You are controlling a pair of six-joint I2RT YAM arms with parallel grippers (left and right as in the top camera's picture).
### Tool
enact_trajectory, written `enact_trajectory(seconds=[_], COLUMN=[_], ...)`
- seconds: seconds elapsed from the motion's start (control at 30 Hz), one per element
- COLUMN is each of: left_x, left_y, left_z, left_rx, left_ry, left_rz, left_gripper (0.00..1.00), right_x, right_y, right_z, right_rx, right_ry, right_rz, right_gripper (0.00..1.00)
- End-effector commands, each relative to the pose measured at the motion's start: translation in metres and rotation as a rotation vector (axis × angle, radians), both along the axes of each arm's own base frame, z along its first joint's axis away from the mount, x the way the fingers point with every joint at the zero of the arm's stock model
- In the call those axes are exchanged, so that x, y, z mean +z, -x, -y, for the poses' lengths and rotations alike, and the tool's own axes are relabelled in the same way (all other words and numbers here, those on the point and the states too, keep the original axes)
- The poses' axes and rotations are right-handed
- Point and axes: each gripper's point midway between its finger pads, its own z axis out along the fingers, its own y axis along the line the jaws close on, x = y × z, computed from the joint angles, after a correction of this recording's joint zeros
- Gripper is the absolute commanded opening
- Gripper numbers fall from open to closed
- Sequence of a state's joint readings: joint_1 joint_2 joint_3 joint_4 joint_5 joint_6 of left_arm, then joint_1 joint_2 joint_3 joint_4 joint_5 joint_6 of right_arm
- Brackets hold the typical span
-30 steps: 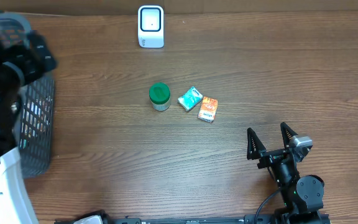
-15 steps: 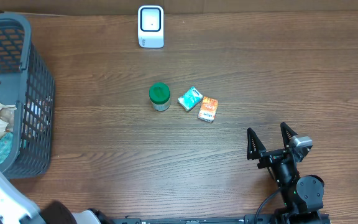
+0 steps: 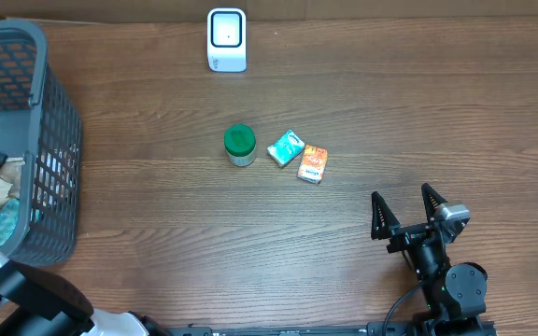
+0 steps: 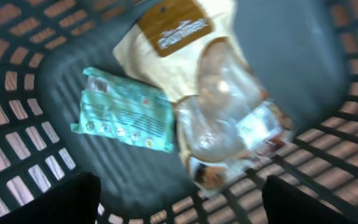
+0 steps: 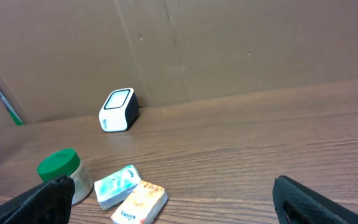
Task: Scan the item barcode
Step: 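Reach the left gripper into the basket and grasp the Pantree bag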
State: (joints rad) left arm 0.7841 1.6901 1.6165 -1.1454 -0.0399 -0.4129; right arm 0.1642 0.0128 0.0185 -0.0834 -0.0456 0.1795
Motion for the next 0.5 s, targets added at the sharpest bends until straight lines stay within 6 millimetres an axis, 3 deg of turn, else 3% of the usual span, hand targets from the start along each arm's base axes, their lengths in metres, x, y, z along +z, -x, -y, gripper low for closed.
enact_trajectory(seconds=[0.0,0.23,0.47], left_x=[-0.027,-0.064,-0.071], left_y=[0.013,0.014,0.011], left_z=[-0.003,-0.002,-0.004], left_rx=[0.005,-0.064,-0.074], left_ry=[0.015,0.005,-0.01], left_rz=[-0.052,-0.074,-0.066], left_gripper=[0.86,0.86,0.89], right_x=[-0.002,-0.002,-0.002], right_y=[0.0,0.0,0.0], right_z=[0.0,0.0,0.0], right_rx=[-0.001,-0.001,-0.001], right_ry=[0.001,0.001,0.001], right_rz=[0.004,0.004,0.004], right_gripper=[1.0,1.0,1.0])
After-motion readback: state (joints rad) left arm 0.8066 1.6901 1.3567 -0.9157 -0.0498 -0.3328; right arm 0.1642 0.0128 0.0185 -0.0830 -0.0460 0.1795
